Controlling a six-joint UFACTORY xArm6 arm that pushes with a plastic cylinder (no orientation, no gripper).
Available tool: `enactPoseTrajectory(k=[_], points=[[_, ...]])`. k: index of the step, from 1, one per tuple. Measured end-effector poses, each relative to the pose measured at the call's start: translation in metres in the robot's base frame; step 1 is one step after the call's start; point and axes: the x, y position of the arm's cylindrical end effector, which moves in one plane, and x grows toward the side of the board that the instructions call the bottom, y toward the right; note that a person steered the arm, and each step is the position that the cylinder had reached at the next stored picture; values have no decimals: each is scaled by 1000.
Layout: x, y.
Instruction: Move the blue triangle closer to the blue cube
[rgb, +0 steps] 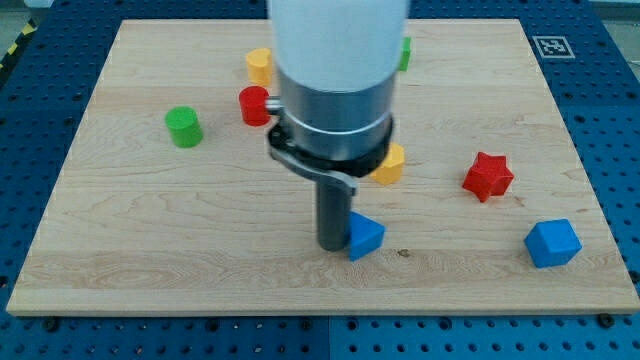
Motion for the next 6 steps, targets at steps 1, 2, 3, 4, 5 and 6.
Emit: enactPoseTrajectory(k=[1,2,3,4,5,6], points=[[0,40],[0,87],[0,133],[0,142],[0,113],[0,27]])
